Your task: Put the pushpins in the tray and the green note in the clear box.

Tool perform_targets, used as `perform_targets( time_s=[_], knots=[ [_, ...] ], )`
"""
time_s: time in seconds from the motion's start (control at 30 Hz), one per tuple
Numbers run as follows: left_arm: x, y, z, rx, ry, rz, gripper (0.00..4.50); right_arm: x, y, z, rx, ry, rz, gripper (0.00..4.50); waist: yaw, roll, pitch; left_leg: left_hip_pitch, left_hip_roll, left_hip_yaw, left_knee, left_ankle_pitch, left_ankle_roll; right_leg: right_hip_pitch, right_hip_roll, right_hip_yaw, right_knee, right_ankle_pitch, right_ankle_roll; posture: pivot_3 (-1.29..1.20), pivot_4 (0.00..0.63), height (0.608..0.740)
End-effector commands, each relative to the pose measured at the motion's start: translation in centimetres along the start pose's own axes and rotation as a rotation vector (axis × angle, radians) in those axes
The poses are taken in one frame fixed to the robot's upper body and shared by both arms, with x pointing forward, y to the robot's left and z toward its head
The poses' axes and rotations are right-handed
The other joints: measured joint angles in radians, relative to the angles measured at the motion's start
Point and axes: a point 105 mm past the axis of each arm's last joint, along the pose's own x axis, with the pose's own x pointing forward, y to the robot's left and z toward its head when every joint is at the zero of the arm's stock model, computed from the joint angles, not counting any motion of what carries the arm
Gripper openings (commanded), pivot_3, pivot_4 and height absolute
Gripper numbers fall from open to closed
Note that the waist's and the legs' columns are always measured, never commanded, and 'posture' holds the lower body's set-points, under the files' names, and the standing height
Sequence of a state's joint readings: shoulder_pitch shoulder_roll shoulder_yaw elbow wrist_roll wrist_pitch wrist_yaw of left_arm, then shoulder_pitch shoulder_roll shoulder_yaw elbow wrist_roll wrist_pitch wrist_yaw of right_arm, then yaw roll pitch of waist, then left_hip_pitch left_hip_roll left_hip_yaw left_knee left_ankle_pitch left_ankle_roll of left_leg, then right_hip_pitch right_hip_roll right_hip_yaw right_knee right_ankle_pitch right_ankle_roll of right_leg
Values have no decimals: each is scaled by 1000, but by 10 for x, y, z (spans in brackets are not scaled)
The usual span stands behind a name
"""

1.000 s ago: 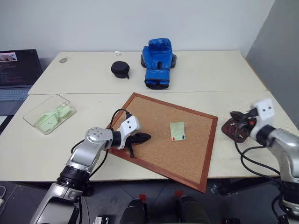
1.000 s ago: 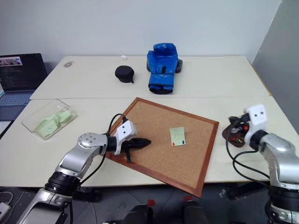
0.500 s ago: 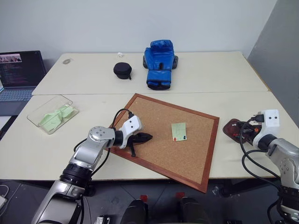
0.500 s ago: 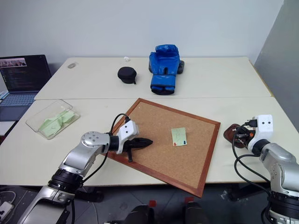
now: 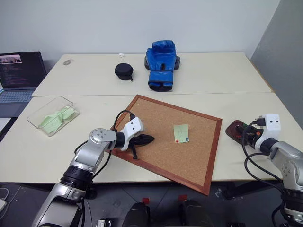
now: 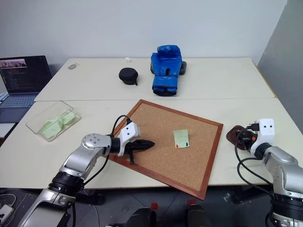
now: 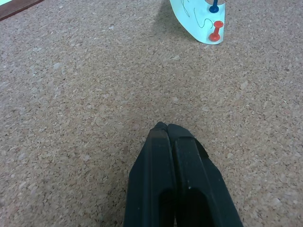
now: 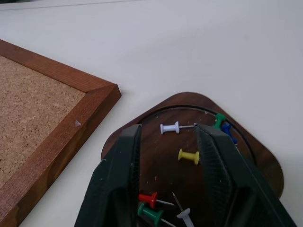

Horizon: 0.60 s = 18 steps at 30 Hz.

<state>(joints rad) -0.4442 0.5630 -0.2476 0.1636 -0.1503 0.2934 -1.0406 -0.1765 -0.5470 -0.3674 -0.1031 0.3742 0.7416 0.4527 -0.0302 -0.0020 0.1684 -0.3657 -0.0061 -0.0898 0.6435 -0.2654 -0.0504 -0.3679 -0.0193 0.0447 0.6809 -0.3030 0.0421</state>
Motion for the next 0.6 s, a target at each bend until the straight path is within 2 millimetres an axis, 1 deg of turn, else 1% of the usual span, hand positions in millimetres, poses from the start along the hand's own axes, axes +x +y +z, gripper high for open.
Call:
perform_targets(
  time_s=[0.03, 0.1, 0.17, 0.27, 0.3, 0.37, 0.43, 0.5, 0.57, 0.6],
  knots=[
    [0, -3, -25, -44, 96, 10, 0, -4, 3, 15, -52, -56, 23, 1881, 0, 0, 0, 0, 0, 0, 0, 0, 0, 0, 0, 0, 0, 0, 0, 0, 150, 740],
    [0, -3, -25, -42, 96, 9, 0, -6, 6, 21, -51, -76, 44, 1881, 0, 0, 0, 0, 0, 0, 0, 0, 0, 0, 0, 0, 0, 0, 0, 0, 150, 740],
    [1, -2, -24, -41, 95, 8, 0, -8, 11, 30, -12, -107, 90, 1881, 0, 0, 0, 0, 0, 0, 0, 0, 0, 0, 0, 0, 0, 0, 0, 0, 150, 740],
    [2, -2, -24, -39, 95, 6, 0, -13, 24, 48, 119, -168, 220, 1881, 0, 0, 0, 0, 0, 0, 0, 0, 0, 0, 0, 0, 0, 0, 0, 0, 150, 740],
    [2, -2, -23, -37, 94, 6, 0, -16, 32, 52, 123, -172, 287, 1881, -1, 0, 0, 0, 0, 0, 0, 0, 0, 0, 0, 0, 0, 0, 0, 0, 150, 740],
    [3, -1, -22, -33, 90, 6, 0, -23, 50, 56, 93, -151, 421, 1881, 1, 0, 0, 0, 0, 0, 0, 0, 0, 0, 0, 0, 0, 0, 0, 0, 150, 740],
    [3, -1, -22, -31, 89, 7, 0, -31, 69, 53, 1, -111, 538, 1881, 1, 0, 0, -1, 0, -1, 0, 0, 0, 0, 0, -1, -1, 0, 0, 0, 150, 740],
    [3, -1, -22, -30, 90, 7, 0, -34, 81, 49, -64, -89, 593, 1881, 1, -1, 1, -1, 0, -1, -1, 0, 0, 0, 0, -1, -1, 0, 0, 0, 150, 740],
    [3, -1, -21, -29, 90, 8, 0, -31, 88, 47, -106, -89, 612, 1881, 1, -1, 1, -1, 0, -1, -1, 0, 0, 0, 0, -1, -2, 0, 0, 0, 150, 740],
    [2, 0, -21, -28, 90, 9, 0, -29, 93, 44, -168, -85, 624, 1881, 1, -1, 1, -1, 0, -1, -1, 0, 0, 0, 0, -1, -2, 0, 0, 0, 150, 740]
  ],
)
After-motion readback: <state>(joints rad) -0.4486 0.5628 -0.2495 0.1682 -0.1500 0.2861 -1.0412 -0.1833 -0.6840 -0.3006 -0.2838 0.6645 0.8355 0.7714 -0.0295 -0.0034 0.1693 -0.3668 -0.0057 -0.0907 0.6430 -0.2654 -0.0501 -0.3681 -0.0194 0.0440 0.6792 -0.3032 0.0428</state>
